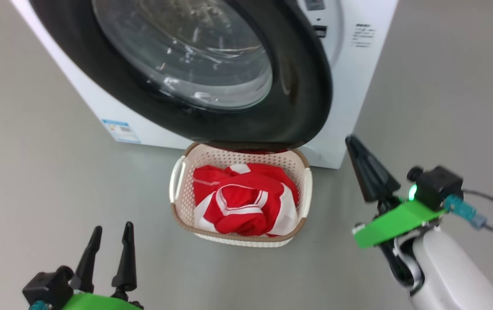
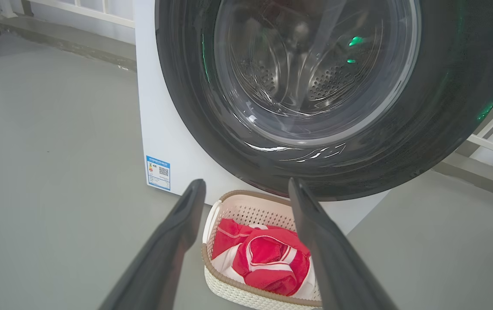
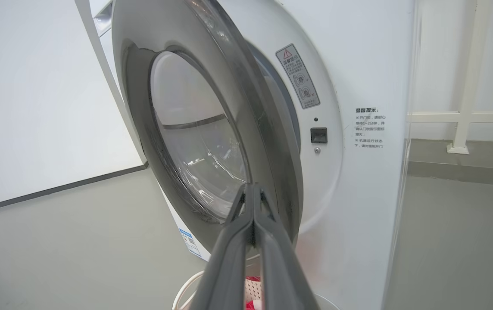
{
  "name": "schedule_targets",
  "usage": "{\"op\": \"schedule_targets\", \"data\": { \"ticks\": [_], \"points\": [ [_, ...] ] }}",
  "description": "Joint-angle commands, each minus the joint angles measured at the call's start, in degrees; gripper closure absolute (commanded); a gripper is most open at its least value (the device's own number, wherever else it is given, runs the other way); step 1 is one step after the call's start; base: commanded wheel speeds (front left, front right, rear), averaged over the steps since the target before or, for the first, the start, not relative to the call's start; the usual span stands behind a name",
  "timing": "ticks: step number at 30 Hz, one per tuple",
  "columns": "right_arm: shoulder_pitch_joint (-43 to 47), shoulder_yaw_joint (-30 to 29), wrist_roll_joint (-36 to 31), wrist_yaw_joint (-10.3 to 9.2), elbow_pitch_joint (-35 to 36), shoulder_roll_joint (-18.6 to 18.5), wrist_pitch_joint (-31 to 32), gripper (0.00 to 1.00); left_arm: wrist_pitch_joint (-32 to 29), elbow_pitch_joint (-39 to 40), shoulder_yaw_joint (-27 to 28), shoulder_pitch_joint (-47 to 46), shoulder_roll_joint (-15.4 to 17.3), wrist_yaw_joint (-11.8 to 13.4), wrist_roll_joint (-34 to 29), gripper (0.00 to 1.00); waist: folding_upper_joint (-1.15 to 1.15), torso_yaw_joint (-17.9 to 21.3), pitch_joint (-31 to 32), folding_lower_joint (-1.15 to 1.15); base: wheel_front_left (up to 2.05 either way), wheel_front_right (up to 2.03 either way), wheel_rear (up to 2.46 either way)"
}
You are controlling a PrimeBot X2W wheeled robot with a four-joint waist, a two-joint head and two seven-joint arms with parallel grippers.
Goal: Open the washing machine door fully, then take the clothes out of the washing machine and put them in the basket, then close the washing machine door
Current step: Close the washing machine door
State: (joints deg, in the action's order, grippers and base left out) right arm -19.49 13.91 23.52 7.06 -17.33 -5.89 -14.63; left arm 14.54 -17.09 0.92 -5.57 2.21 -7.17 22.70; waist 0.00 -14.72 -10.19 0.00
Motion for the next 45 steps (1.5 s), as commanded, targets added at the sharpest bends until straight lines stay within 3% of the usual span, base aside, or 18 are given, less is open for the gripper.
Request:
{"op": "schedule_targets", "data": {
  "ticks": [1, 27, 45],
  "points": [
    [-3.0, 1.3, 0.9, 0.43, 1.0, 0.0, -0.4, 1.00, 0.5, 1.3, 1.3, -2.0, 0.7, -0.3, 0.7, 0.00, 0.00, -2.5, -2.3, 0.00, 0.00, 0.00, 0.00],
    [-21.2, 2.1, 1.4, 0.43, -4.4, -5.5, -0.4, 1.00, 0.5, 4.2, -4.9, -8.3, 0.7, 1.3, 7.4, 0.00, 0.00, -7.6, -15.5, 0.00, 0.00, 0.00, 0.00],
    [-33.7, -6.5, -0.3, 0.43, -5.3, -4.7, -0.4, 1.00, 0.5, 5.1, -7.4, -11.2, 0.7, 2.0, 9.4, 0.00, 0.00, -9.3, -20.8, 0.00, 0.00, 0.00, 0.00]
  ]
}}
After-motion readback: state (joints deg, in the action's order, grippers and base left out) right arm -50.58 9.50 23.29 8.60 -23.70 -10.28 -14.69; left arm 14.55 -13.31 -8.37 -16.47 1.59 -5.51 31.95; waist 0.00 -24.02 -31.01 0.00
